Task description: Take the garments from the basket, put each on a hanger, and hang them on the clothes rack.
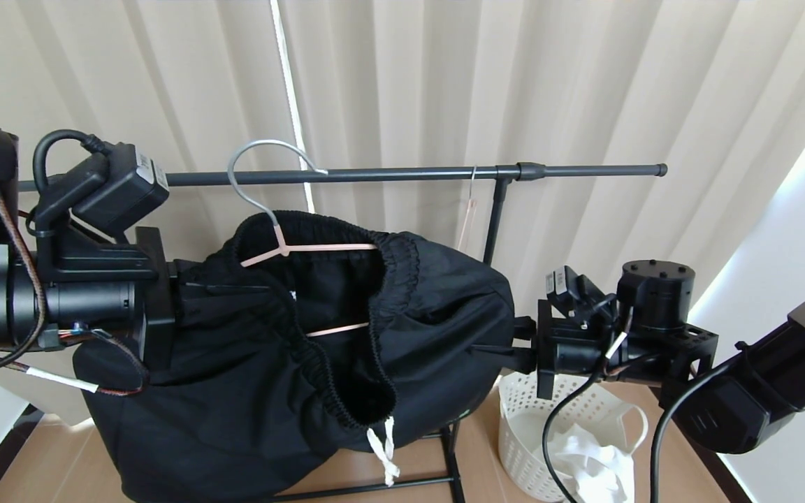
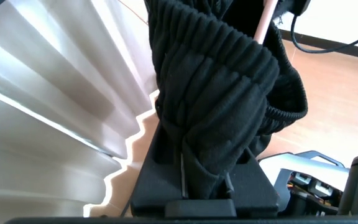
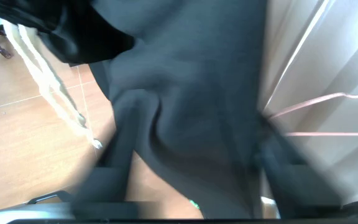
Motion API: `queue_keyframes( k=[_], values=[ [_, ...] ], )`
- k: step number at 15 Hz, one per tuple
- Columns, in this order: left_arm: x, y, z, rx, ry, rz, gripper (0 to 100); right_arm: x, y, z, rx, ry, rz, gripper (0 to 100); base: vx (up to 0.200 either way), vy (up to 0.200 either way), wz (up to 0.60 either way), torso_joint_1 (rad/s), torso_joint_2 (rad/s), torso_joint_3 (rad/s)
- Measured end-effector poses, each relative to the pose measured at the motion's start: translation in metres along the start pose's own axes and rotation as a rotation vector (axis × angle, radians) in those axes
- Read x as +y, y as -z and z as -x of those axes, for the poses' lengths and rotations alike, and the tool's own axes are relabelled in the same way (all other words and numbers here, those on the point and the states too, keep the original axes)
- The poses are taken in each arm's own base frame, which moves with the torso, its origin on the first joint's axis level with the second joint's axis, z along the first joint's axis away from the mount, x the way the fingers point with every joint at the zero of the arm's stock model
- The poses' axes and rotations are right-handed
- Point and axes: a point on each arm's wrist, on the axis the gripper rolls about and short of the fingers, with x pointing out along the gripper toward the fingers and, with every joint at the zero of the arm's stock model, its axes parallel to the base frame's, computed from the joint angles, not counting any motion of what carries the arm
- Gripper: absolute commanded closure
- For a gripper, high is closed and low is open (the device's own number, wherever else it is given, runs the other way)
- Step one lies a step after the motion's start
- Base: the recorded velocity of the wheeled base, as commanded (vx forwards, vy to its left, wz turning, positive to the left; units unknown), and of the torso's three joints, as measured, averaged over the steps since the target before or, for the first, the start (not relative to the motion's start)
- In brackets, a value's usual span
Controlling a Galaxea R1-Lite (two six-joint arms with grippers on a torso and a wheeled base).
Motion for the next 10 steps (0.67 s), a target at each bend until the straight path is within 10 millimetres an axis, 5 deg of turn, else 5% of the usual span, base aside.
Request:
queue_keyframes(
  k=[10],
  values=[
    [-0.001,0.004,0.009,-0.065,-0.056,0.095,100,-0.014,0.010,-0.003,0.011,0.022,-0.018,100,0.000,0.000,0.00,0.000,0.00,0.000]
  ],
)
